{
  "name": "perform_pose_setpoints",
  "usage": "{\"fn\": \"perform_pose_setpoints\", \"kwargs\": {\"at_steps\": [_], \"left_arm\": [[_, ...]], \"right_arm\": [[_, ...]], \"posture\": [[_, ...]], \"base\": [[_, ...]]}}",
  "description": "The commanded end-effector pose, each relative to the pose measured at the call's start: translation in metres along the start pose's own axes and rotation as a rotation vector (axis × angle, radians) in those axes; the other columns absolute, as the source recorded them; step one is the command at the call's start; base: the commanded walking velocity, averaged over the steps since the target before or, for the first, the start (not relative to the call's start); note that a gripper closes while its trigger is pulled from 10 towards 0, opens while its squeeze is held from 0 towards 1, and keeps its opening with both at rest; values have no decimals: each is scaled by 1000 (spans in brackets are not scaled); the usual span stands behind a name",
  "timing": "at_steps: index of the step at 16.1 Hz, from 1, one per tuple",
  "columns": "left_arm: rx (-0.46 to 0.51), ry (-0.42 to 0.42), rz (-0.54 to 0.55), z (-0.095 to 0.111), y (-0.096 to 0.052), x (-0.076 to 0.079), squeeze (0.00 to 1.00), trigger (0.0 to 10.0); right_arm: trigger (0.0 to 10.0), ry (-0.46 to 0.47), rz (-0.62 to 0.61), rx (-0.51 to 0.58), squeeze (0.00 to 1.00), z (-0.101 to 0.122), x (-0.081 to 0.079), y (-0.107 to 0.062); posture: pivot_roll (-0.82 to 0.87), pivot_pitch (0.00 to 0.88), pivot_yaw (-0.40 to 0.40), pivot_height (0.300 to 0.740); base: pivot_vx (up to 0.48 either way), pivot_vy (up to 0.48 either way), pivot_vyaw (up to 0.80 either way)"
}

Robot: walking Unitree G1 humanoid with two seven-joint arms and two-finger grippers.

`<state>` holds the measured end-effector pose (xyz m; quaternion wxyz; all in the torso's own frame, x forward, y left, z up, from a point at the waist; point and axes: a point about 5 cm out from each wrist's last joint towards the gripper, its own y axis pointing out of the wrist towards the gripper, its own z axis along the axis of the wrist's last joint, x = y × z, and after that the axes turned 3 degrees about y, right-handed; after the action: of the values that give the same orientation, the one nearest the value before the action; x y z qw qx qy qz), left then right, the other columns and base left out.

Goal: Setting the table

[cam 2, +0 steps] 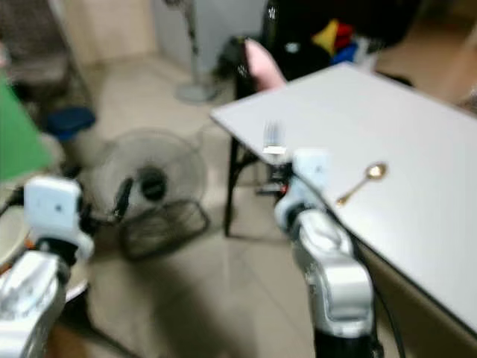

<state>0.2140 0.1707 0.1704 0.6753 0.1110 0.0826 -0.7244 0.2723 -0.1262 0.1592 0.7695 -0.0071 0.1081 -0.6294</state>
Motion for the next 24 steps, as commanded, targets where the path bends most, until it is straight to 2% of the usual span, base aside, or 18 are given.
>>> {"fn": "perform_pose_setpoints", "kwargs": {"at_steps": [1,7,12,17,24], "left_arm": [[5,-15,-26,2,2,5,0,10000],[-3,-18,-21,2,2,2,0,10000],[-4,-15,-19,1,1,0,0,10000],[-4,-21,-30,0,3,1,0,10000],[-13,-28,-37,-3,15,6,0,10000]], "right_arm": [[10000,-5,-23,39,0,8,8,-2],[10000,26,-6,55,0,13,3,2],[10000,49,7,54,0,18,0,3],[10000,29,-19,63,0,22,2,-3],[10000,-17,-81,66,0,24,8,-10]], "posture": [[-43,0,13,740],[-39,0,10,740],[-39,0,11,740],[-53,0,16,740],[-74,0,36,740]], "base": [[394,0,0],[393,0,-70],[393,0,-785],[389,0,-768],[323,0,0]]}}
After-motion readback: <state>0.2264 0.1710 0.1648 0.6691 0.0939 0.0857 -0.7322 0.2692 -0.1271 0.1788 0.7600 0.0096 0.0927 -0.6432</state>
